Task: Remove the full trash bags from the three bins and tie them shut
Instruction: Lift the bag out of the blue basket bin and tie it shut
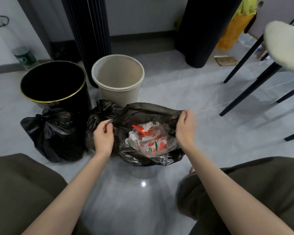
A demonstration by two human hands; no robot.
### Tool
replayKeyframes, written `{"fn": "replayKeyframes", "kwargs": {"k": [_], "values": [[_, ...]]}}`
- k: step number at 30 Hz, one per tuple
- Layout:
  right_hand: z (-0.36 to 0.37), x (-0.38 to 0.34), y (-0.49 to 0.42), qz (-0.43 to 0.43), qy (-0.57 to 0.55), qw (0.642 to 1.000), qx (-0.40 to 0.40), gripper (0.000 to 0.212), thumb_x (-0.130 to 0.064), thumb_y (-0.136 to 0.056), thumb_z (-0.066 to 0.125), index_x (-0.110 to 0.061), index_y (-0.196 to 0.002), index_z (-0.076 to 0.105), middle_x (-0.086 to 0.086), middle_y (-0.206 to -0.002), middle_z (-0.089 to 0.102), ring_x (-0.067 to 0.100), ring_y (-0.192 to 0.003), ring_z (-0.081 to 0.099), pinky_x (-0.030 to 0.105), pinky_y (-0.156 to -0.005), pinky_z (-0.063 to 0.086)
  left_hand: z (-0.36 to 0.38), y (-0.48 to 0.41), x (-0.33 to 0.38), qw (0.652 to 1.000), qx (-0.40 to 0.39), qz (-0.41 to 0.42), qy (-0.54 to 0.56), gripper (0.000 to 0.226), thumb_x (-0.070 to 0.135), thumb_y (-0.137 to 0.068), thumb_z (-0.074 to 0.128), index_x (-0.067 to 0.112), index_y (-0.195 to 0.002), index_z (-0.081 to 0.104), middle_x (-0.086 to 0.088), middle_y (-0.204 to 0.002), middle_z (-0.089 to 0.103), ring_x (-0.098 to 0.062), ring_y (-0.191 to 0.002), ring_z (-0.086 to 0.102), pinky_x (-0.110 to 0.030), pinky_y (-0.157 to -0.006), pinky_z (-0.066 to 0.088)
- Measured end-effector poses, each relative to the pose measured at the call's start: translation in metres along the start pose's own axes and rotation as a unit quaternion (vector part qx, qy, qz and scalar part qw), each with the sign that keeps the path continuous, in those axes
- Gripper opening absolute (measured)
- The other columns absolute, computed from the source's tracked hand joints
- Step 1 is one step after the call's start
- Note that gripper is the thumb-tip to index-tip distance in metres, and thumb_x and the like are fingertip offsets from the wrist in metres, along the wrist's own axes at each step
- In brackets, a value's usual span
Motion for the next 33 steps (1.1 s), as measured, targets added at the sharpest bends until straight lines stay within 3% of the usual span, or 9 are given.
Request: {"fn": "replayKeyframes", "kwargs": {"k": [2, 5, 8, 13, 17, 20, 23, 27, 33], "values": [[0.012, -0.007, 0.009, -0.054, 0.038, 0.988, -0.142, 0.026, -0.018, -0.099, 0.040, -0.005, -0.083, 0.056, 0.008, -0.078, 0.056, 0.021, -0.076, 0.050, 0.031, -0.067, 0.032, 0.007, 0.006, 0.008, 0.993, -0.102, -0.036, 0.043, 0.018, 0.004, -0.094, 0.050, 0.006, -0.107, 0.063, -0.003, -0.088, 0.067, -0.004, -0.073, 0.063, -0.014, -0.068, 0.049], [0.029, -0.014, 0.032, -0.086, 0.086, 0.918, -0.378, 0.022, -0.019, -0.093, 0.052, -0.011, -0.077, 0.066, -0.002, -0.082, 0.066, 0.007, -0.078, 0.056, 0.020, -0.071, 0.040, 0.017, 0.018, 0.018, 0.968, -0.210, -0.097, 0.093, 0.014, 0.003, -0.093, 0.052, 0.008, -0.103, 0.060, -0.002, -0.077, 0.067, 0.003, -0.058, 0.065, -0.011, -0.057, 0.053], [0.034, -0.010, 0.052, -0.098, 0.126, 0.876, -0.456, 0.016, -0.020, -0.090, 0.059, -0.016, -0.084, 0.073, -0.007, -0.090, 0.070, 0.003, -0.087, 0.060, 0.016, -0.080, 0.041, 0.019, 0.024, 0.018, 0.959, -0.224, -0.134, 0.114, 0.014, 0.004, -0.092, 0.054, 0.008, -0.103, 0.061, 0.002, -0.070, 0.070, -0.001, -0.056, 0.066, -0.011, -0.053, 0.051], [0.036, -0.001, 0.076, -0.071, 0.161, 0.870, -0.460, 0.029, -0.035, -0.086, 0.065, -0.014, -0.104, 0.070, 0.000, -0.106, 0.071, 0.014, -0.101, 0.062, 0.028, -0.094, 0.046, 0.017, 0.027, 0.012, 0.952, -0.224, -0.169, 0.122, 0.017, 0.009, -0.095, 0.051, 0.009, -0.109, 0.060, -0.005, -0.090, 0.068, 0.000, -0.059, 0.067, -0.011, -0.055, 0.052], [0.043, 0.008, 0.090, -0.092, 0.274, 0.838, -0.463, 0.092, -0.047, -0.061, 0.083, -0.016, -0.136, 0.041, 0.007, -0.124, 0.058, 0.024, -0.116, 0.055, 0.039, -0.096, 0.047, 0.014, 0.024, 0.010, 0.954, -0.199, -0.164, 0.153, 0.018, 0.008, -0.096, 0.049, 0.007, -0.112, 0.058, -0.004, -0.091, 0.069, -0.004, -0.064, 0.069, -0.015, -0.058, 0.054], [0.049, 0.013, 0.096, -0.156, 0.329, 0.848, -0.385, 0.064, -0.042, -0.070, 0.077, -0.015, -0.123, 0.052, 0.007, -0.112, 0.059, 0.028, -0.108, 0.056, 0.040, -0.086, 0.050, 0.011, 0.021, 0.014, 0.953, -0.177, -0.152, 0.194, 0.018, 0.007, -0.096, 0.048, 0.008, -0.112, 0.057, -0.005, -0.092, 0.069, -0.008, -0.067, 0.070, -0.019, -0.064, 0.057], [0.047, 0.014, 0.095, -0.159, 0.291, 0.874, -0.355, 0.035, -0.043, -0.084, 0.064, -0.021, -0.111, 0.067, 0.002, -0.104, 0.057, 0.024, -0.101, 0.058, 0.037, -0.081, 0.050, 0.009, 0.017, 0.015, 0.954, -0.163, -0.147, 0.202, 0.019, 0.007, -0.097, 0.047, 0.007, -0.113, 0.056, -0.005, -0.092, 0.068, -0.011, -0.070, 0.069, -0.020, -0.068, 0.058], [0.039, 0.009, 0.082, -0.121, 0.204, 0.925, -0.296, 0.022, -0.034, -0.085, 0.064, -0.025, -0.104, 0.072, -0.003, -0.100, 0.062, 0.021, -0.095, 0.060, 0.037, -0.079, 0.051, 0.005, 0.014, 0.007, 0.960, -0.154, -0.145, 0.184, 0.022, 0.014, -0.097, 0.048, 0.010, -0.118, 0.055, -0.007, -0.105, 0.068, -0.018, -0.089, 0.068, -0.031, -0.085, 0.055], [0.028, -0.003, 0.070, -0.165, 0.148, 0.954, -0.200, 0.018, -0.027, -0.088, 0.064, -0.026, -0.102, 0.074, -0.007, -0.095, 0.065, 0.015, -0.088, 0.060, 0.035, -0.071, 0.050, 0.002, 0.019, -0.019, 0.963, -0.114, -0.211, 0.123, 0.052, 0.057, -0.092, 0.041, 0.022, -0.130, 0.045, 0.000, -0.117, 0.056, -0.019, -0.113, 0.053, -0.044, -0.100, 0.042]]}}
Point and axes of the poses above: each hand's wrist, its own y-axis away from the middle knuckle, its own z-axis out of the palm, x = y × z, the point moved 3 cm from there along -y, towards the middle knuckle
